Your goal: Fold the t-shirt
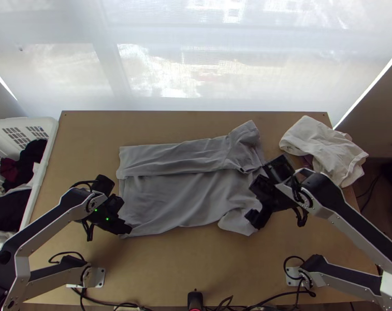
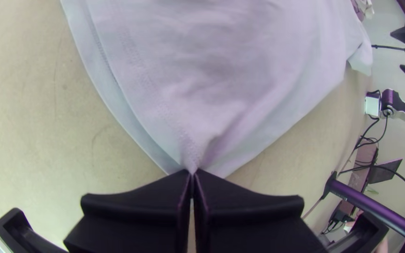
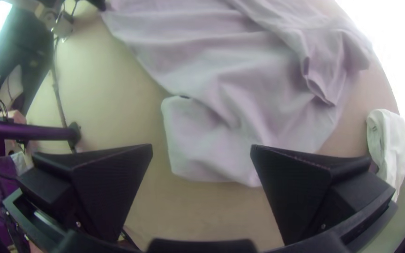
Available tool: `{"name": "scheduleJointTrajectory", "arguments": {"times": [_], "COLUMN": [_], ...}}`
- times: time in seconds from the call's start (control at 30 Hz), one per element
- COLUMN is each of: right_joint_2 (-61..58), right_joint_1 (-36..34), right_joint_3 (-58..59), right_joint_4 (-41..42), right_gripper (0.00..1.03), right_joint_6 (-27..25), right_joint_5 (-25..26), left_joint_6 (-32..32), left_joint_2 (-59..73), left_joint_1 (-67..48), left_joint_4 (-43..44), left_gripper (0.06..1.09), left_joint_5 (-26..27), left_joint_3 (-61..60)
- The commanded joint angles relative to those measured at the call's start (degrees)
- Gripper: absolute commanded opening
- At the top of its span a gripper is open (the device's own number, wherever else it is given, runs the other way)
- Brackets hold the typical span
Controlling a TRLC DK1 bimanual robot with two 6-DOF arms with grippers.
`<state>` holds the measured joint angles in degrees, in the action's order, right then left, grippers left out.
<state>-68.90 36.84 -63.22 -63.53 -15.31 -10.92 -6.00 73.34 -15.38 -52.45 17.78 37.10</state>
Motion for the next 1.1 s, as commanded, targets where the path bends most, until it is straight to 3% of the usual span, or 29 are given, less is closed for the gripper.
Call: {"name": "scheduleJointTrajectory", "arguments": {"times": [0.0,0.3,0.53,0.73,1.0,1.07], "right_joint_2": [1.2,0.8,1.8,1.8,2.0,2.0], "right_joint_1": [9.5,13.6,14.5,14.3,14.0,13.7], "right_joint_3": [5.1,9.9,15.0,18.9,24.4,25.2], "right_joint_4": [-2.0,0.3,7.5,13.6,21.6,22.4], "right_gripper": [0.97,0.97,0.92,0.92,0.86,0.74], "right_joint_6": [-1.7,-4.9,-6.7,-9.7,-14.0,-15.3], "right_joint_5": [1.6,4.4,4.9,8.4,14.3,14.8], "left_joint_6": [0.4,1.1,1.7,1.6,1.3,1.3], "left_joint_2": [-0.7,-2.6,-3.4,-3.6,-4.0,-4.1], "left_joint_1": [0.1,1.3,2.1,2.7,3.3,3.6], "left_joint_4": [1.7,1.9,1.9,1.6,1.4,1.3], "left_gripper": [0.09,0.09,0.09,0.09,0.09,0.09], "left_joint_5": [-0.3,-0.3,-0.4,-0.4,-0.4,-0.5], "left_joint_3": [-0.5,-0.1,-0.2,-0.1,-0.2,-0.2]}}
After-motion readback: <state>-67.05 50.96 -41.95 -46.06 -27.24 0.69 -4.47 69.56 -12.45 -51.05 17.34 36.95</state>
